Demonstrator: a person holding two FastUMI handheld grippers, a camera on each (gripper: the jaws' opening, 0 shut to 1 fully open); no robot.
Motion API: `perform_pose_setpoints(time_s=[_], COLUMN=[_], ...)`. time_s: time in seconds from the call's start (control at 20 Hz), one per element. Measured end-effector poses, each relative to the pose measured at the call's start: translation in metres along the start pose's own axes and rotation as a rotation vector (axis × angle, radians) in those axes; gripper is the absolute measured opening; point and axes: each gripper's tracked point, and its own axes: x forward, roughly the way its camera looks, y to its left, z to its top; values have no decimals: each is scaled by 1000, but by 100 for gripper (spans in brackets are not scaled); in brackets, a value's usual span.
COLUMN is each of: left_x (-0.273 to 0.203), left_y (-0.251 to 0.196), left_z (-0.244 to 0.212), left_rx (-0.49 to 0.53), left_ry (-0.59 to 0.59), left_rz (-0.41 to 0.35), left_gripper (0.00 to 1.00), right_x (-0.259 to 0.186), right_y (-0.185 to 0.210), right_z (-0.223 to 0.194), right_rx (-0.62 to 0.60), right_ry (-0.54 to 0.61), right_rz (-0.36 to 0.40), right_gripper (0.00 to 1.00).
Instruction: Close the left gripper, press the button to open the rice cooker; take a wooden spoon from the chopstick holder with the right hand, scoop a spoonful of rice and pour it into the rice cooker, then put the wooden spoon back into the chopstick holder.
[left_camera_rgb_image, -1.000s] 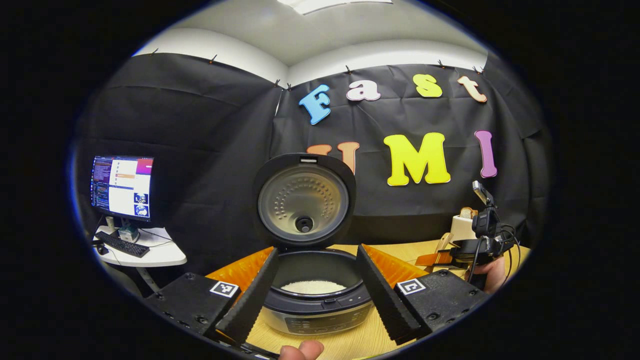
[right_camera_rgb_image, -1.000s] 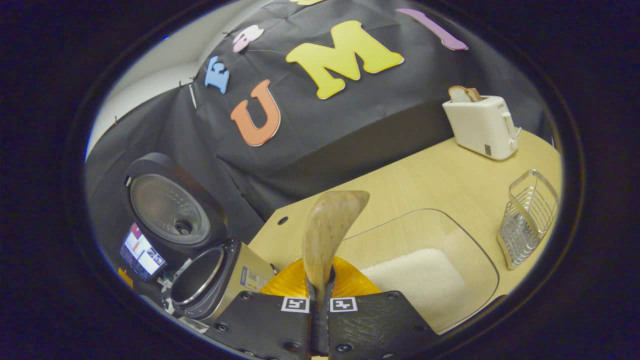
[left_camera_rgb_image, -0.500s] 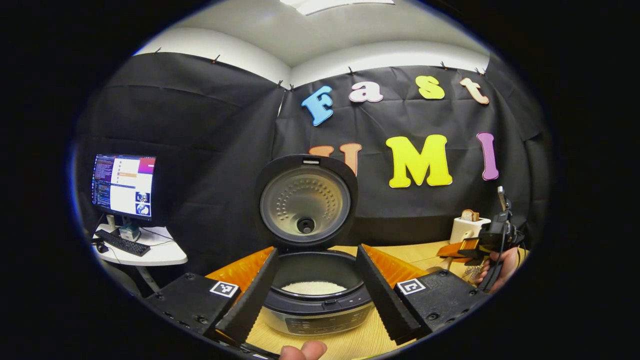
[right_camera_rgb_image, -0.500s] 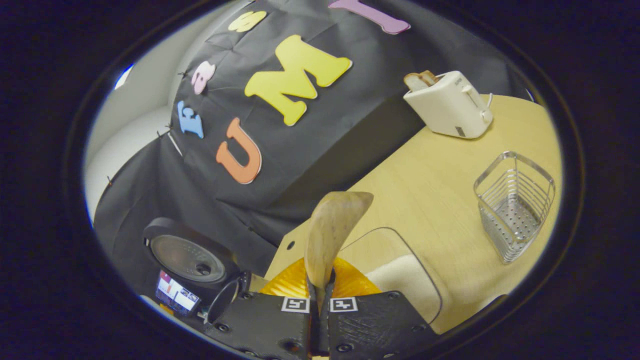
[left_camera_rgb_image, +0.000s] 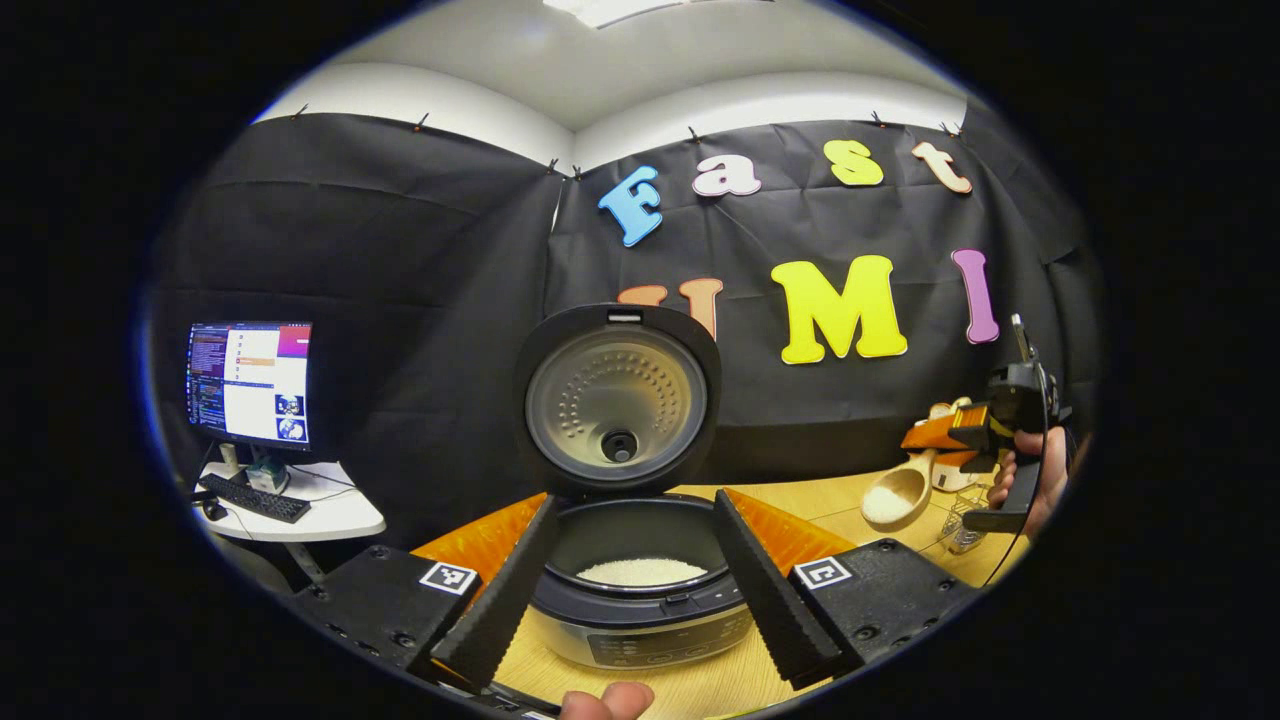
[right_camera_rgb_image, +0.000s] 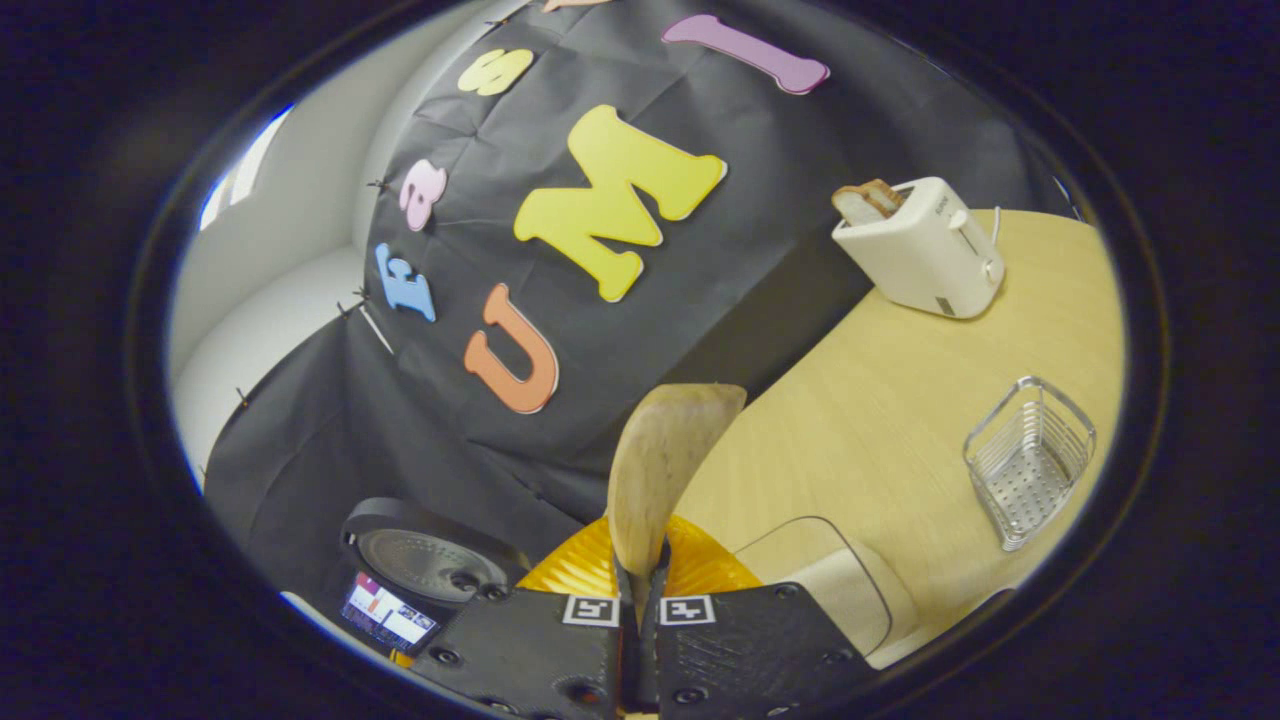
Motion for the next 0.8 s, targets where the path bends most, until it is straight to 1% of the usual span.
perform_pose_setpoints(time_s=[0.2,0.4,0.6,0.8], left_x=[-3,-4,-5,-7], left_y=[10,21,32,40], left_z=[3,1,0,3], left_rx=[25,34,32,37], left_ry=[-9,4,5,-1], left_rz=[12,25,35,45], left_gripper=[99,99,99,99], right_x=[17,36,56,71], right_y=[60,121,164,188], right_z=[-13,-38,-76,-109], right_rx=[-17,-62,-177,-311], right_ry=[29,76,129,155], right_rz=[86,163,206,219], right_gripper=[0,0,0,0])
